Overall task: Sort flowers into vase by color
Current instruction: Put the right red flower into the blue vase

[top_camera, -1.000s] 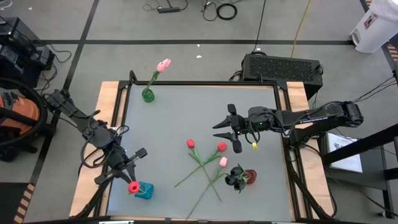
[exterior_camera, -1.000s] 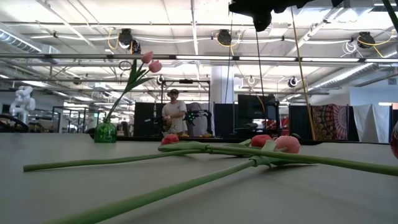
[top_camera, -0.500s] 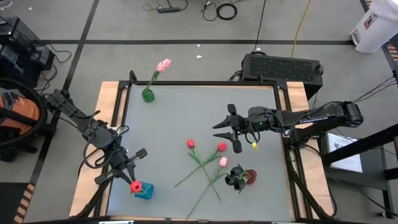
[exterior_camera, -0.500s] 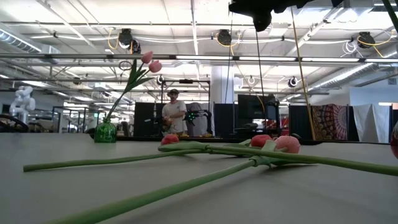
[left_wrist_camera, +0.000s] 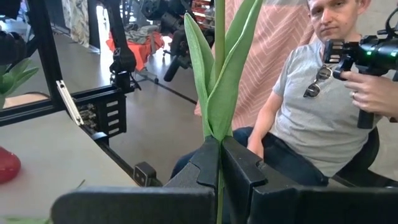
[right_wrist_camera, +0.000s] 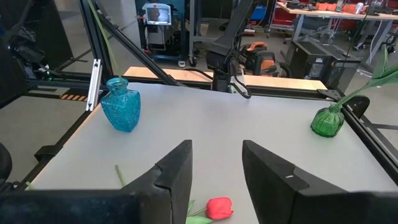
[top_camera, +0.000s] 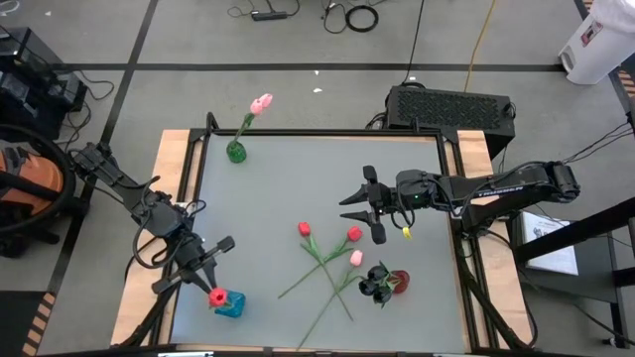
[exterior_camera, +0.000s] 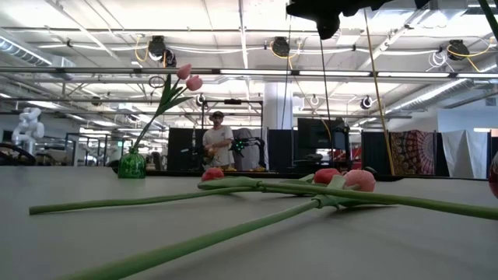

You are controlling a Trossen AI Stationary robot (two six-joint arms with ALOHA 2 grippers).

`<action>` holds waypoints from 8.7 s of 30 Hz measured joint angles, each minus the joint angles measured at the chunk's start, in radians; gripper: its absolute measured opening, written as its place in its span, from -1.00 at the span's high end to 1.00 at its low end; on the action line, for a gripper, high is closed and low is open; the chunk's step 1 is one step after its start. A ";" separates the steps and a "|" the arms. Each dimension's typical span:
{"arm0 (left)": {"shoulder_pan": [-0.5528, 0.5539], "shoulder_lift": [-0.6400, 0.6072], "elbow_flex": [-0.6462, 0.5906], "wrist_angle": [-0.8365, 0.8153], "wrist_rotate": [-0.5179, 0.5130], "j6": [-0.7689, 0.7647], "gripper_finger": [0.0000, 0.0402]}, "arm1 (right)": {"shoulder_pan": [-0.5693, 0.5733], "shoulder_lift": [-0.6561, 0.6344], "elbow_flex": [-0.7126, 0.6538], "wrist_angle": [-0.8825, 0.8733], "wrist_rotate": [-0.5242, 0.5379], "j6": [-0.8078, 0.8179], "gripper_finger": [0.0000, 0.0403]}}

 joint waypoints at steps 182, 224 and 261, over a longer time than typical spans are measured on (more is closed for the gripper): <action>0.539 0.603 0.028 0.167 -0.666 -0.364 0.49 | -0.041 0.199 0.444 -0.808 0.009 -0.583 0.34; 0.538 0.603 0.028 0.155 -0.667 -0.364 0.49 | -0.026 0.650 0.444 -0.850 -0.163 -0.576 0.34; 0.538 0.603 0.027 0.150 -0.667 -0.365 0.49 | -0.019 0.779 0.444 -0.758 -0.205 -0.515 0.76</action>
